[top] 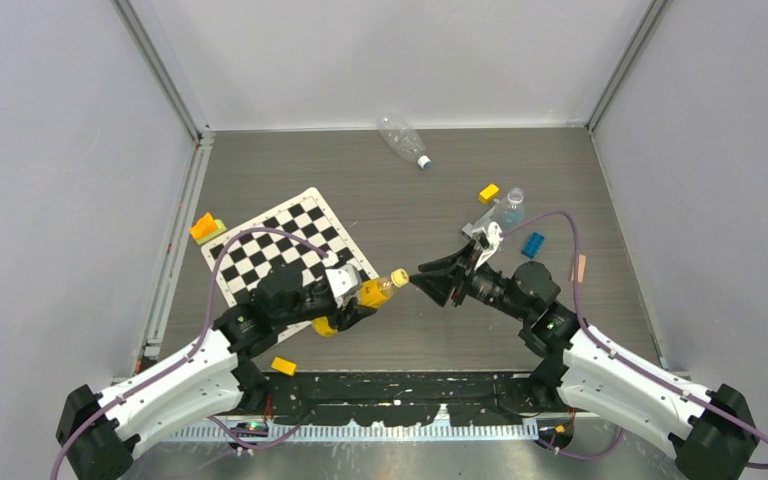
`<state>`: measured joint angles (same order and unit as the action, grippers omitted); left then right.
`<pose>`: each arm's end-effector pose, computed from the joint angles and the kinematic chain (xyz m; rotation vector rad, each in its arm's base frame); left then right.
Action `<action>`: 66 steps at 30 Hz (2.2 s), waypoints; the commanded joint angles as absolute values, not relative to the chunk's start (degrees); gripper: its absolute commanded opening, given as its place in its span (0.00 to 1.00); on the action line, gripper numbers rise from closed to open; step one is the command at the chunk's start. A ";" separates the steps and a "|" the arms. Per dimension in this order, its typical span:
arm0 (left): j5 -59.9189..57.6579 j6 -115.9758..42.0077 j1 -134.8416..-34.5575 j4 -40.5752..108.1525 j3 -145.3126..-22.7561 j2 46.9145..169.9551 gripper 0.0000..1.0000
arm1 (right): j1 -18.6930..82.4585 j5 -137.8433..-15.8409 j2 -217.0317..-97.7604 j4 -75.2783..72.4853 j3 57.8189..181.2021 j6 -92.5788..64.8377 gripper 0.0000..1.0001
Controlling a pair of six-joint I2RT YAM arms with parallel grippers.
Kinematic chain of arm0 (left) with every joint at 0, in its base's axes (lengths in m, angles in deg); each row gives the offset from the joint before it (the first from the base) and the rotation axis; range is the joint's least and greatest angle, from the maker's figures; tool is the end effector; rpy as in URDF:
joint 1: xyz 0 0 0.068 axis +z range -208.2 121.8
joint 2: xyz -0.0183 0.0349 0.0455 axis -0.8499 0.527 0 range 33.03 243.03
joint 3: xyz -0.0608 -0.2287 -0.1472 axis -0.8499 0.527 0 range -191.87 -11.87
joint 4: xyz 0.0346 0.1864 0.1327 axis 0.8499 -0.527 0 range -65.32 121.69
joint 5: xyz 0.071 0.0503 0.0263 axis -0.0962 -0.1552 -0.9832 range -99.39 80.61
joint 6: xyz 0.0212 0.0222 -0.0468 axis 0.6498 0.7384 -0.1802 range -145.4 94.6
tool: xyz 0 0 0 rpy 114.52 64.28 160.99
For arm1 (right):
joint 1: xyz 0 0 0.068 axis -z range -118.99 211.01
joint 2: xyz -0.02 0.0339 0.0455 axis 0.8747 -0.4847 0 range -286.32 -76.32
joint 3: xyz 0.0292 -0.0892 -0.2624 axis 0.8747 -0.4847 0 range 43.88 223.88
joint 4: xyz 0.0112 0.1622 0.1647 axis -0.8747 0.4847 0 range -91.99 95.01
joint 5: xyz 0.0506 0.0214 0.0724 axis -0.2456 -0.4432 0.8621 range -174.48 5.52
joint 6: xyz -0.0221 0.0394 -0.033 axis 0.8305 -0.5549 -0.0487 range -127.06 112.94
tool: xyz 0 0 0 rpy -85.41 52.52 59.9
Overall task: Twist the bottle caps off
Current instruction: Unscrew the bottle cap from the plastic bottle.
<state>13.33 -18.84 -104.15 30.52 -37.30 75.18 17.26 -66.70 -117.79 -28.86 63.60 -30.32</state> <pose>0.0902 -0.1146 0.2573 1.1044 1.6021 -0.8367 0.0985 0.1107 0.2791 -0.5463 1.5047 1.1584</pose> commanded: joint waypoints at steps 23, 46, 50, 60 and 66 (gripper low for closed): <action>-18.27 -8.62 -115.66 37.43 -37.27 77.06 0.00 | 18.20 -63.66 -131.92 -14.91 80.57 -48.97 0.54; -16.08 -9.65 -115.77 38.64 -35.61 75.58 0.00 | 21.00 -64.17 -131.71 -19.31 78.35 -52.10 0.54; -15.78 -9.76 -115.77 38.97 -35.49 75.42 0.00 | 21.02 -62.13 -133.37 -20.70 78.87 -53.11 0.45; -15.60 -10.18 -115.77 39.67 -35.07 74.65 0.00 | 21.10 -58.30 -136.65 -19.46 80.24 -52.05 0.50; -15.91 -10.16 -115.77 39.51 -34.82 73.59 0.00 | 21.15 -60.79 -137.74 -17.24 81.02 -50.87 0.51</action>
